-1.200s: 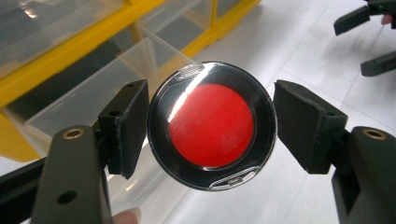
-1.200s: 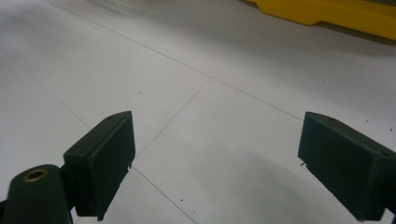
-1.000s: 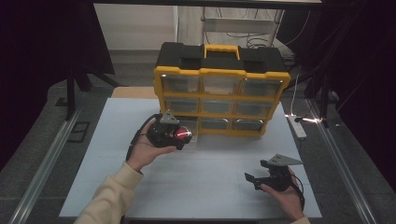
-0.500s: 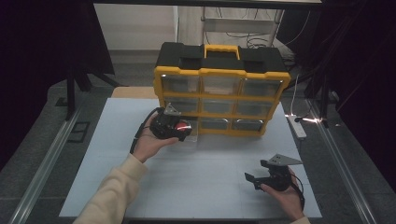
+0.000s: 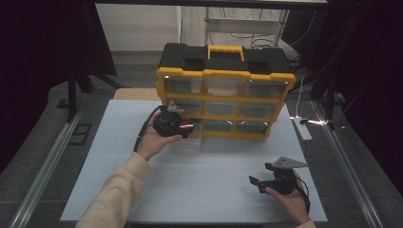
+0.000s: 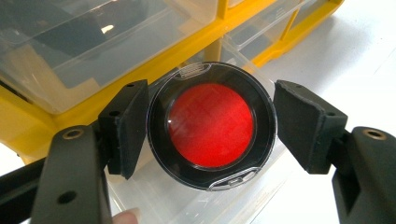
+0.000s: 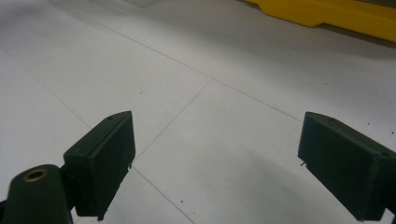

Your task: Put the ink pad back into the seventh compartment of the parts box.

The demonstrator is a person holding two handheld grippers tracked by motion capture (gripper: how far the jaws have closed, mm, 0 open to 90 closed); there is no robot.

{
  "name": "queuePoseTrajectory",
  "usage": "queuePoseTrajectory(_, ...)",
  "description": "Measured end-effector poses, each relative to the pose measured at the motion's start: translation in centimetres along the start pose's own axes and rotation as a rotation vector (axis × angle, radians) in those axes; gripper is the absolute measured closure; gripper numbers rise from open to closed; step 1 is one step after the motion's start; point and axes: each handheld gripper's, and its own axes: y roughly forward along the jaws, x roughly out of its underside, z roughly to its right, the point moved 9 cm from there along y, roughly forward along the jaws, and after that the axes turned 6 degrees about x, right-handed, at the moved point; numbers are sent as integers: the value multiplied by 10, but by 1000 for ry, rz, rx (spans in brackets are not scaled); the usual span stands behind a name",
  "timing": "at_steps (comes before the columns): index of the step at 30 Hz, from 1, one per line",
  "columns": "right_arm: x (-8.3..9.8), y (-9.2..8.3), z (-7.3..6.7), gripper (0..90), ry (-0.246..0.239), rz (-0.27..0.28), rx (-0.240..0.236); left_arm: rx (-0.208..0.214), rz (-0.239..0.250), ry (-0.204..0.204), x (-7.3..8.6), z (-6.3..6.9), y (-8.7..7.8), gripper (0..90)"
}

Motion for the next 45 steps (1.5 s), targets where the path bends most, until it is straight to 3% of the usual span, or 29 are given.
queuePoseTrajectory(12, 0, 0, 0, 112, 2, -3, -1, -13, 8, -15, -1, -3, 3, 298)
queuePoseTrajectory(16, 1, 0, 0, 112, 0, -2, 0, -1, 42, -38, -5, -2, 1, 189)
queuePoseTrajectory(19, 1, 0, 1, 112, 3, -2, -2, 20, 56, -32, -7, 1, -2, 169)
queuePoseTrajectory(30, 1, 1, 0, 112, 2, -5, -2, 45, 36, -16, -4, 5, -2, 163)
queuePoseTrajectory(45, 0, 5, 2, 111, 17, -2, -18, 96, 58, -19, 5, 13, -14, 142)
